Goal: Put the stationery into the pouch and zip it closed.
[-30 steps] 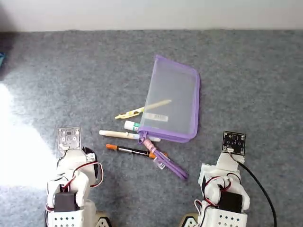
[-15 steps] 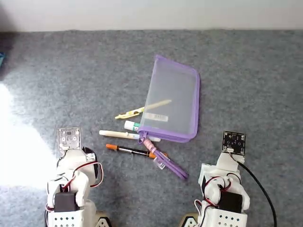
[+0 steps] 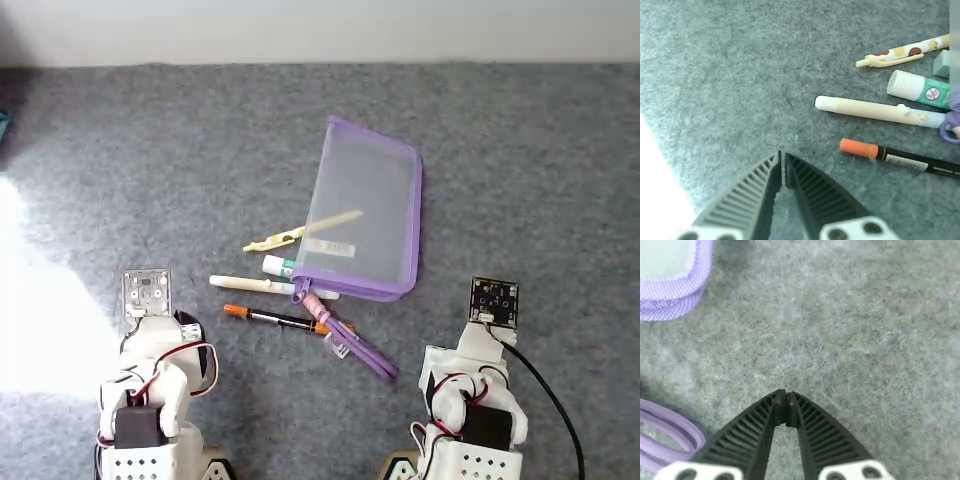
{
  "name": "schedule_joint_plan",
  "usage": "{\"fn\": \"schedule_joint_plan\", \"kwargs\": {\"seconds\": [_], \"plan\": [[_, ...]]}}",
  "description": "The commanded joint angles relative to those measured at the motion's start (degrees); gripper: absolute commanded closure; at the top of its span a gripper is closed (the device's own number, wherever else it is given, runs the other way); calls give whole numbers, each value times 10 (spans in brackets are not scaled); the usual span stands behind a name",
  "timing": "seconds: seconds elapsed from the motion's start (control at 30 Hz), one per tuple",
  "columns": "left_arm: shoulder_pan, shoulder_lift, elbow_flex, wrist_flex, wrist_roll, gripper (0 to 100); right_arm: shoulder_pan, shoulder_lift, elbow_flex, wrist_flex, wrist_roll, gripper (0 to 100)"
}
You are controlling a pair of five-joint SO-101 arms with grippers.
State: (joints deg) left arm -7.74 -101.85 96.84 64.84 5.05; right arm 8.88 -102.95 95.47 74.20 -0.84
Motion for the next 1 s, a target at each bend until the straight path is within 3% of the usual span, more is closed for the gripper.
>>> {"fn": "schedule_joint_plan", "kwargs": {"seconds": [0.0, 0.13, 0.4, 0.53, 0.63, 0.8, 0.97], "plan": [[1, 5, -3, 4, -4, 985, -13, -4, 11, 5, 9, 990], [1, 5, -3, 4, -4, 985, -3, -4, 11, 1, 17, 990], [1, 5, -3, 4, -4, 985, 4, -5, -28, -93, 196, 991], [1, 5, -3, 4, -4, 985, -18, 2, -121, -109, 171, 991], [1, 5, -3, 4, -4, 985, -51, 17, -180, -49, 136, 991], [1, 5, -3, 4, -4, 985, -69, 169, -262, -34, 165, 991], [1, 5, -3, 4, -4, 985, -141, 389, -388, -29, 205, 991]]}}
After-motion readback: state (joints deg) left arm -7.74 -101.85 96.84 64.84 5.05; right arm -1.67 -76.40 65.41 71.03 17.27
